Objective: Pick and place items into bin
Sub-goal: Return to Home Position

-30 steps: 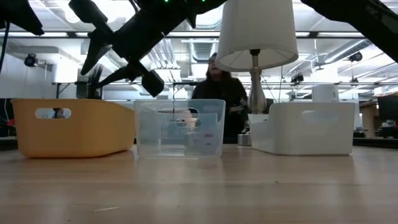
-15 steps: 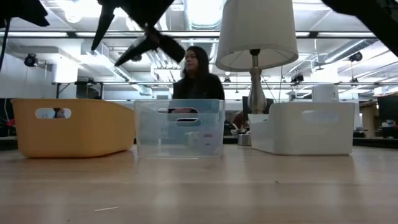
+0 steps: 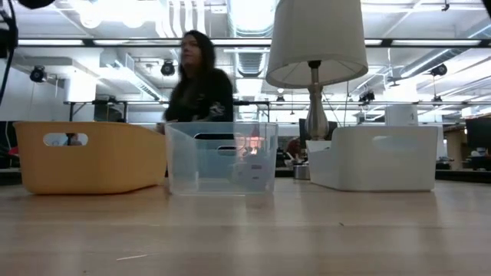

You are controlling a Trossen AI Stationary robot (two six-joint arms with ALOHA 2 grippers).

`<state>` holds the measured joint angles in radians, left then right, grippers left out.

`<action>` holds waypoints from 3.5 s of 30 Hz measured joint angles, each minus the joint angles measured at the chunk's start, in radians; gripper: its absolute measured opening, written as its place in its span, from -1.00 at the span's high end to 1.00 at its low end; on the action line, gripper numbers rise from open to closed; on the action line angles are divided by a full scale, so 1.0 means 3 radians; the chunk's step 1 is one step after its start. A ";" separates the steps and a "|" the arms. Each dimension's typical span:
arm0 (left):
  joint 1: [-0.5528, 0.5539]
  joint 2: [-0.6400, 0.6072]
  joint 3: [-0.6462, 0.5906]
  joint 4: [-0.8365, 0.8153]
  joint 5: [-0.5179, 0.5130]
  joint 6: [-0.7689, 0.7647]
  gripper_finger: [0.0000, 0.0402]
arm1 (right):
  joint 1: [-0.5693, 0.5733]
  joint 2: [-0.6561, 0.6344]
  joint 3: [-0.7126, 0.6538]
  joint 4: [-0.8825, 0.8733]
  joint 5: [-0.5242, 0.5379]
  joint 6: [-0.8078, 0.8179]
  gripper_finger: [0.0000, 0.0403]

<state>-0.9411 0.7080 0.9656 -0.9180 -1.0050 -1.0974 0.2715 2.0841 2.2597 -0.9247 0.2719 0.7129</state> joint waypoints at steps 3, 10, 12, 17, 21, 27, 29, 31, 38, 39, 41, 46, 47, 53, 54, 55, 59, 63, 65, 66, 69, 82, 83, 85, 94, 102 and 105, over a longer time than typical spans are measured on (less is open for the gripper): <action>0.0075 -0.0211 -0.0382 0.1192 0.0089 0.0862 0.30 | 0.0056 -0.0237 -0.0327 0.0337 -0.0011 -0.0061 0.19; 0.0468 -0.0382 -0.1518 0.3890 0.0679 0.2297 0.30 | 0.0021 -0.0682 -0.1532 0.1961 0.0040 -0.0153 0.19; 0.0649 -0.0449 -0.1662 0.4081 0.0690 0.2441 0.30 | -0.0027 -0.0816 -0.1791 0.2171 0.0073 -0.0190 0.19; 0.1132 -0.0605 -0.1740 0.4006 0.0995 0.2725 0.30 | -0.0157 -0.1267 -0.2235 0.2044 0.0496 -0.0387 0.19; 0.1559 -0.0721 -0.1749 0.3584 0.1078 0.2730 0.30 | -0.0265 -0.1650 -0.2572 0.1924 0.0501 -0.0498 0.19; 0.2062 -0.0891 -0.1770 0.3150 0.1245 0.2481 0.30 | -0.0524 -0.2192 -0.2972 0.1136 0.0727 -0.0523 0.19; 0.2139 -0.1018 -0.1772 0.3016 0.1254 0.2462 0.30 | -0.0601 -0.2377 -0.3007 0.0739 0.0751 -0.0178 0.19; 0.2200 -0.1168 -0.1777 0.2773 0.1261 0.2439 0.30 | -0.0650 -0.2570 -0.3049 0.0512 0.0765 0.0124 0.19; 0.2306 -0.1597 -0.1849 0.2479 0.1221 0.2408 0.34 | -0.0691 -0.3225 -0.3467 0.0873 0.0559 -0.0560 0.19; 0.2311 -0.1645 -0.1862 0.2432 0.1215 0.2465 0.36 | -0.0739 -0.3325 -0.3569 0.0946 0.0444 -0.0648 0.19; 0.2318 -0.1773 -0.1864 0.2303 0.1192 0.2507 0.41 | -0.0843 -0.3549 -0.3827 0.1250 0.0193 -0.0774 0.19; 0.2318 -0.2133 -0.1867 0.1931 0.1164 0.2542 0.56 | -0.1023 -0.4100 -0.4650 0.2250 -0.0472 -0.1046 0.18; 0.2318 -0.2203 -0.1869 0.1884 0.1163 0.2545 0.58 | -0.1046 -0.4200 -0.4809 0.2419 -0.0535 -0.1062 0.19; 0.2318 -0.2246 -0.1842 0.1769 0.1198 0.2547 0.65 | -0.1064 -0.4712 -0.5548 0.3016 -0.0545 -0.0931 0.18; 0.2318 -0.2227 -0.1851 0.1770 0.1203 0.2549 0.65 | -0.1065 -0.4779 -0.5624 0.3019 -0.0545 -0.0820 0.19; 0.2318 -0.2209 -0.1862 0.1735 0.1214 0.2546 0.65 | -0.1068 -0.4833 -0.5695 0.3018 -0.0521 -0.0689 0.19; 0.2318 -0.2171 -0.1872 0.1694 0.1285 0.2459 0.65 | -0.1066 -0.4975 -0.5895 0.3047 -0.0284 0.0042 0.18; 0.2318 -0.2248 -0.1870 0.1569 0.1342 0.2460 0.65 | -0.1064 -0.4966 -0.6051 0.3435 -0.0735 -0.0545 0.18; 0.2318 -0.2261 -0.1868 0.1459 0.1402 0.2447 0.65 | -0.1056 -0.4952 -0.6174 0.3894 -0.1124 -0.0806 0.18; 0.2318 -0.2260 -0.1869 0.1391 0.1414 0.2410 0.65 | -0.1057 -0.4954 -0.6243 0.4132 -0.1220 -0.0886 0.18; 0.2318 -0.2257 -0.1854 0.1348 0.1427 0.2311 0.65 | -0.1064 -0.4940 -0.6455 0.4733 -0.1327 -0.1108 0.18; 0.2317 -0.2263 -0.1867 0.1113 0.1611 0.2297 0.65 | -0.1058 -0.4931 -0.7130 0.5517 -0.1344 -0.1405 0.19; 0.2318 -0.2263 -0.1867 0.1116 0.1611 0.2293 0.65 | -0.1058 -0.4931 -0.7179 0.5595 -0.1348 -0.1404 0.19; 0.2318 -0.2264 -0.1868 0.1127 0.1611 0.2298 0.65 | -0.1059 -0.4934 -0.7275 0.5772 -0.1344 -0.1405 0.19; 0.2318 -0.2264 -0.1869 0.1137 0.1542 0.2292 0.65 | -0.1058 -0.4937 -0.7504 0.6136 -0.1359 -0.1413 0.19; 0.2318 -0.2265 -0.1869 0.1137 0.1417 0.2288 0.65 | -0.1130 -0.4935 -0.7504 0.6123 -0.1496 -0.1480 0.19; 0.2318 -0.2265 -0.1867 0.1134 0.1294 0.2287 0.65 | -0.1161 -0.4935 -0.7504 0.6111 -0.1446 -0.1426 0.19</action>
<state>-0.2459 0.0286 0.4056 -0.5778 -0.6167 -0.4112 -0.0769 0.6037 0.0086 0.9085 -0.1619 0.2850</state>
